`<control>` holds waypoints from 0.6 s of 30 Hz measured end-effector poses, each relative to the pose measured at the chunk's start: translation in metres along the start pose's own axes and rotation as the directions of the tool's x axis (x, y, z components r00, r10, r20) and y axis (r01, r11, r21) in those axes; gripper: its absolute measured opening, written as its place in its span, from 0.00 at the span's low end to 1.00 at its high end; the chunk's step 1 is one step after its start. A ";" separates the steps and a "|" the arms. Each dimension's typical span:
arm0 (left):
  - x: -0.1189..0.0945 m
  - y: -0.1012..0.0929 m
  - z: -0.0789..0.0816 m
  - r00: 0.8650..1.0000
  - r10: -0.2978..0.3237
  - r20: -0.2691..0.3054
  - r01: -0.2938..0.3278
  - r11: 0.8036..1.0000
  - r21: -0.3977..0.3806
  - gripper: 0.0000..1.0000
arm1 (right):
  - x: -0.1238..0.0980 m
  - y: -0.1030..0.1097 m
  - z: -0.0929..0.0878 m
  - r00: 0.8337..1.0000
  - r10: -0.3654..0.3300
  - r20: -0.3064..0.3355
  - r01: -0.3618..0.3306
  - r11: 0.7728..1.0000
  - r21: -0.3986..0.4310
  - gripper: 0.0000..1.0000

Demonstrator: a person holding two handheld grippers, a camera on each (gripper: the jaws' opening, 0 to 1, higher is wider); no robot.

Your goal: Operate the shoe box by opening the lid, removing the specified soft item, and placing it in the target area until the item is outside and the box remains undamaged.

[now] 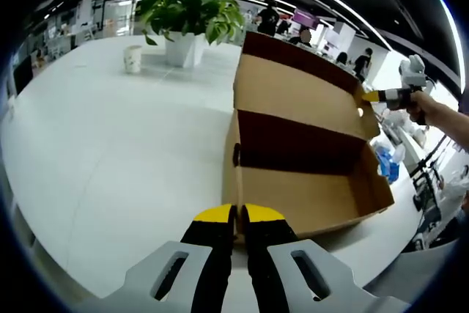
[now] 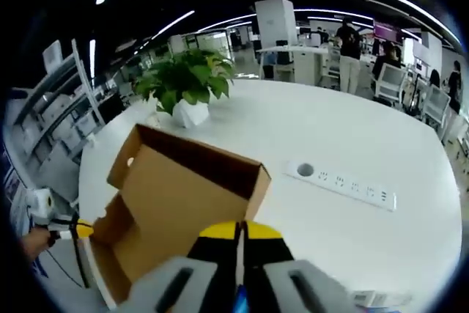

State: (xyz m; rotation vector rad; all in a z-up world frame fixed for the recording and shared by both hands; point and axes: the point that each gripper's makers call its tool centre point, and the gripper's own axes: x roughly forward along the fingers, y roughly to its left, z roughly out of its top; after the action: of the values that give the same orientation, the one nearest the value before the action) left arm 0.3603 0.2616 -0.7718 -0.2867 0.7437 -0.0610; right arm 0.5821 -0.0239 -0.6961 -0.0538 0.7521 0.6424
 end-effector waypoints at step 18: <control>-0.004 -0.004 -0.001 1.000 -0.005 -0.003 0.005 1.000 0.010 0.03 | -0.024 0.015 -0.001 0.998 0.000 0.067 0.002 0.999 -0.032 0.00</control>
State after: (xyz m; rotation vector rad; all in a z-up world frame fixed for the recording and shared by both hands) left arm 0.3568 0.2582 -0.7689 -0.2789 0.7450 -0.0695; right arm 0.5593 -0.0247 -0.6784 -0.0615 0.6775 0.6522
